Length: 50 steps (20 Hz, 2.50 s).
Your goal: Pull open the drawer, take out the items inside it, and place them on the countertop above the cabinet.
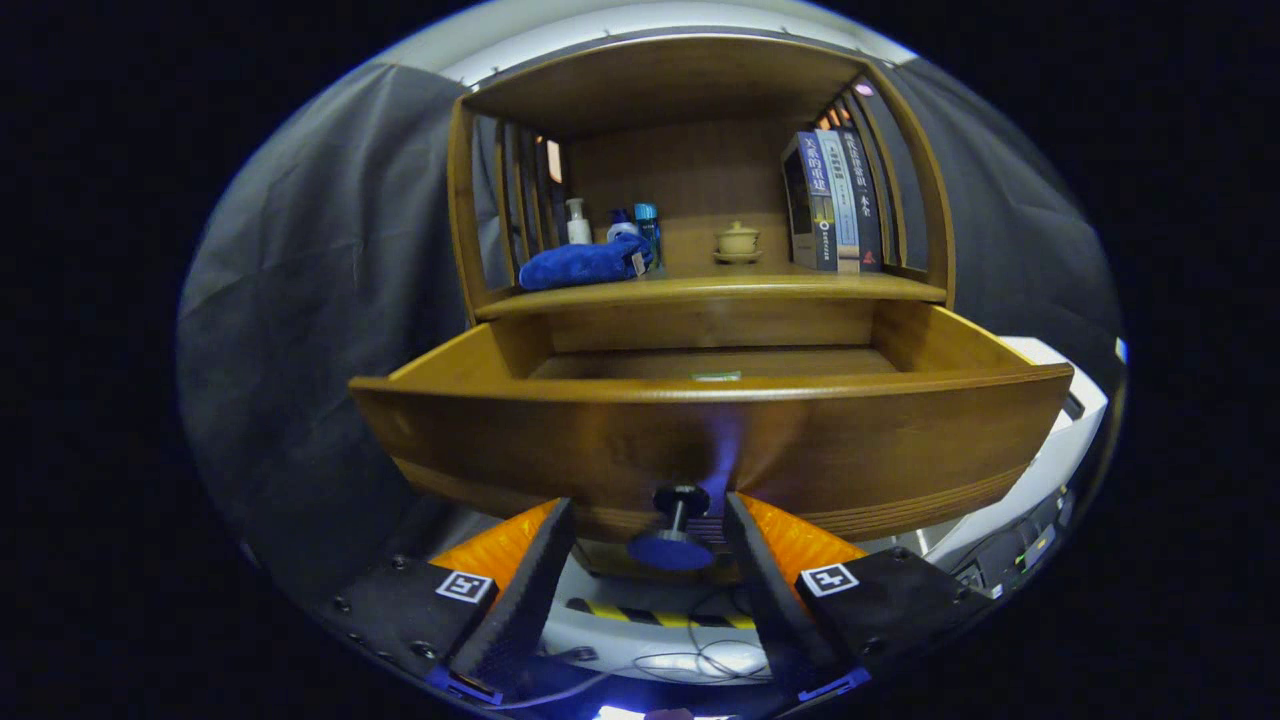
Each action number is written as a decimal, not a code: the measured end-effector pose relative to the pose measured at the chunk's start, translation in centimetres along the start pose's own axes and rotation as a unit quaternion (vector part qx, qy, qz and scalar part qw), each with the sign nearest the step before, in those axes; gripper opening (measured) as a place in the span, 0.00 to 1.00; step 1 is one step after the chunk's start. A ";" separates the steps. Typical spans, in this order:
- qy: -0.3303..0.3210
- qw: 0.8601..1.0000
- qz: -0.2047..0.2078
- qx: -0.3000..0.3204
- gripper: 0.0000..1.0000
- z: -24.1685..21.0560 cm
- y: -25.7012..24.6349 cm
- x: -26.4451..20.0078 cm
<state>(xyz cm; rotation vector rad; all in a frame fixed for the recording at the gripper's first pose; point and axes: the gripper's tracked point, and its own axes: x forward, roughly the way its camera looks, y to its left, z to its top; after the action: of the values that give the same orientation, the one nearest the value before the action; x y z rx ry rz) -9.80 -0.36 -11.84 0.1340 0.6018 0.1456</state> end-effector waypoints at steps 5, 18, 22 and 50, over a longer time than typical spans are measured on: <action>-0.002 1.000 0.014 0.004 0.96 2.9 1.2 -1.0; -0.119 0.991 -0.016 -0.063 0.98 20.7 0.2 1.2; -0.040 0.996 -0.029 -0.081 0.98 21.8 -1.8 6.5; 0.378 0.923 0.045 -0.056 0.45 8.8 -5.0 11.2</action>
<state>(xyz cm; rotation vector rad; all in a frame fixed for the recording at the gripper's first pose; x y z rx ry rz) 4.83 -4.00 -11.74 -0.0136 1.3581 0.3278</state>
